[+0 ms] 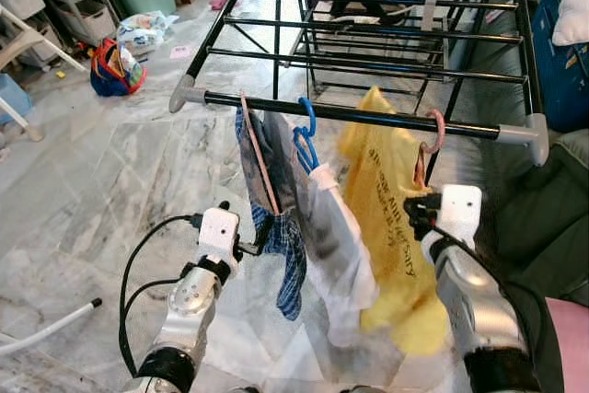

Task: Hang hanger

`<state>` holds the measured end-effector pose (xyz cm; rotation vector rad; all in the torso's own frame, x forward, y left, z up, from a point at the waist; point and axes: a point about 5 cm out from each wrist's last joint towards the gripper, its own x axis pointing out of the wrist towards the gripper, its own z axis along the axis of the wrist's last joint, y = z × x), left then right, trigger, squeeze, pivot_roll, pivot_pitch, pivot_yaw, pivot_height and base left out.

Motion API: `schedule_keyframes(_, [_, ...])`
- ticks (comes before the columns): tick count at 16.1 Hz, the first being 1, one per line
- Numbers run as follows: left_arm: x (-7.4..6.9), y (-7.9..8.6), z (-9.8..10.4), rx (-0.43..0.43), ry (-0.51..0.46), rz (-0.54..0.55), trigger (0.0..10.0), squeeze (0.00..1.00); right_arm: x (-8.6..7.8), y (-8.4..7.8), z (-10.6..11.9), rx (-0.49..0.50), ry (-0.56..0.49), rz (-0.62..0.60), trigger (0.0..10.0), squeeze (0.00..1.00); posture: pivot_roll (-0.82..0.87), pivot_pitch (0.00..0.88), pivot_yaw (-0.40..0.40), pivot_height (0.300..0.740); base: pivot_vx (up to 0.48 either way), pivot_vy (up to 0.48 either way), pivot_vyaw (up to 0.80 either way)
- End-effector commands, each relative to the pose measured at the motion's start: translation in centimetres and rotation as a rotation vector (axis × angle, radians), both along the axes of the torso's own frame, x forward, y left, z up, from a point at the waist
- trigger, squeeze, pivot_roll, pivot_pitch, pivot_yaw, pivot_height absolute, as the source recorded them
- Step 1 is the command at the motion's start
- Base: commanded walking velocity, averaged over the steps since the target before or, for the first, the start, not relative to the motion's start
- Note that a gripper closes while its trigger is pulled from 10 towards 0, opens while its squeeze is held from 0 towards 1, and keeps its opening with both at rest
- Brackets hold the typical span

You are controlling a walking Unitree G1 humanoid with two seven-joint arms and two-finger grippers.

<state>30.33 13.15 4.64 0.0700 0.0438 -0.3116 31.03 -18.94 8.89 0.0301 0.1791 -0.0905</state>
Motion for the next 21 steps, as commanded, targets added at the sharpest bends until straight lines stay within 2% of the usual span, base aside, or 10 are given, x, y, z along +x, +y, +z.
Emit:
schedule_keyframes(1, [-0.1, 0.3, -0.3, 0.019, 0.011, 0.003, 10.0, 0.0, -0.2, 0.4, 0.5, -0.008, -0.04, 0.001, 10.0, 1.0, -0.15, 0.165, 0.068, 0.74, 0.0, 0.0, 0.0])
schedule_keyframes(6, [0.0, 0.4, -0.6, 0.034, 0.04, 0.02, 10.0, 0.0, -2.3, 0.3, 0.6, -0.018, -0.107, -0.07, 10.0, 1.0, -0.16, 0.172, 0.076, 0.74, 0.0, 0.0, 0.0])
schedule_keyframes(12, [0.3, 0.7, -0.9, 0.047, 0.078, 0.063, 10.0, 0.0, -4.0, -0.6, 0.3, -0.045, -0.116, -0.138, 10.0, 1.0, -0.15, 0.16, 0.078, 0.74, 0.0, 0.0, 0.0])
schedule_keyframes(16, [0.4, 1.3, -1.7, 0.018, 0.17, 0.102, 10.0, 0.0, -5.4, -0.3, -0.1, -0.034, -0.12, -0.152, 10.0, 1.0, -0.15, 0.159, 0.079, 0.74, 0.0, 0.0, 0.0])
schedule_keyframes(21, [0.3, 1.3, -1.8, -0.01, 0.189, 0.084, 10.0, 0.0, -6.7, -0.1, -0.7, -0.023, -0.096, -0.158, 10.0, 1.0, -0.14, 0.157, 0.074, 0.74, 0.0, 0.0, 0.0])
